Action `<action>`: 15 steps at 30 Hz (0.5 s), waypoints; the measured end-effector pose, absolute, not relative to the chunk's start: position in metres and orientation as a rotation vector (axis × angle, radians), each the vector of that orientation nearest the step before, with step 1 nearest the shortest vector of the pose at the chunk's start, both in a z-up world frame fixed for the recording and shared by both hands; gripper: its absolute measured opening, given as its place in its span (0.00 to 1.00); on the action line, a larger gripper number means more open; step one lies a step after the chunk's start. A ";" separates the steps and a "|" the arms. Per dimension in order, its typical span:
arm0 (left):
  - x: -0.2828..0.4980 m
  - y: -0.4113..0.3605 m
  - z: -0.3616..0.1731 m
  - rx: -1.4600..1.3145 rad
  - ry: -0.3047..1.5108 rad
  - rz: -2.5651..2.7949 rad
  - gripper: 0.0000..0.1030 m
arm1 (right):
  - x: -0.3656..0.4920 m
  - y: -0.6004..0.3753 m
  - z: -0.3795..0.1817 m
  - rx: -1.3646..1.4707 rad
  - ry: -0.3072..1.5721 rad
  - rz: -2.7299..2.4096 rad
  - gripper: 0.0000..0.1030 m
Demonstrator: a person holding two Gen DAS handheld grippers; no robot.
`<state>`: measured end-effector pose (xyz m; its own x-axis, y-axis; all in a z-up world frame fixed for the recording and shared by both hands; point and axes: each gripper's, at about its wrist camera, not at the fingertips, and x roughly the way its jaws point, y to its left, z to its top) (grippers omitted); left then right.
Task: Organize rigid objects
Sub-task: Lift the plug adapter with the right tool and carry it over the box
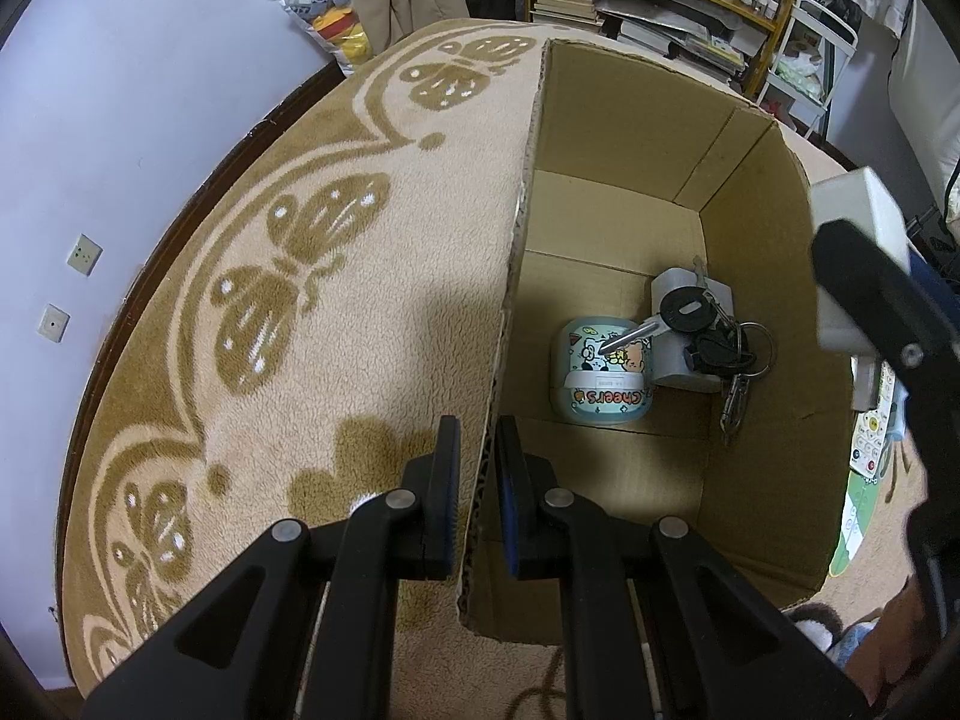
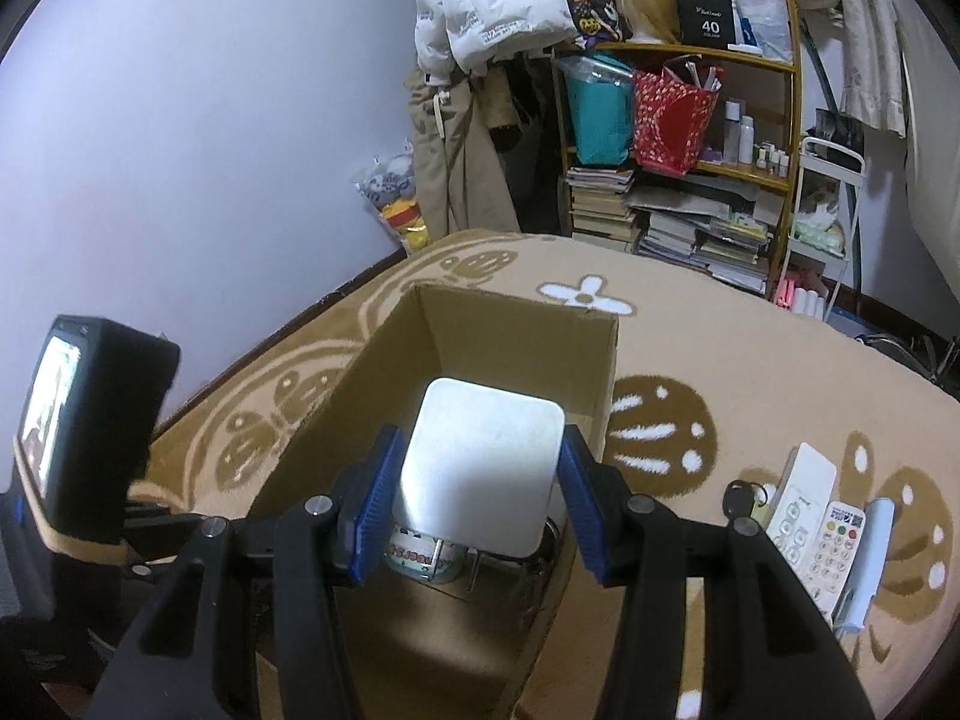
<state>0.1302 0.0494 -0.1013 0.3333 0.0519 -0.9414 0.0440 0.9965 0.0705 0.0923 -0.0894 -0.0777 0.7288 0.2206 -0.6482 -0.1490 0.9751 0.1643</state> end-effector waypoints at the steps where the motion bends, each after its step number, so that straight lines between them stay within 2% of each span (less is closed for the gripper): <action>1: 0.130 0.049 -0.101 0.088 1.232 0.006 0.11 | 0.093 -0.089 -0.079 0.103 0.733 0.203 0.54; 15: 0.131 0.050 -0.101 0.091 1.231 0.005 0.11 | 0.100 -0.088 -0.092 0.099 0.793 0.184 0.54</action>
<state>0.1307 0.0502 -0.1011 0.3340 0.0527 -0.9411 0.0453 0.9964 0.0719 0.1001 -0.0875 -0.0917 0.6871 0.2013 -0.6981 -0.1275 0.9793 0.1569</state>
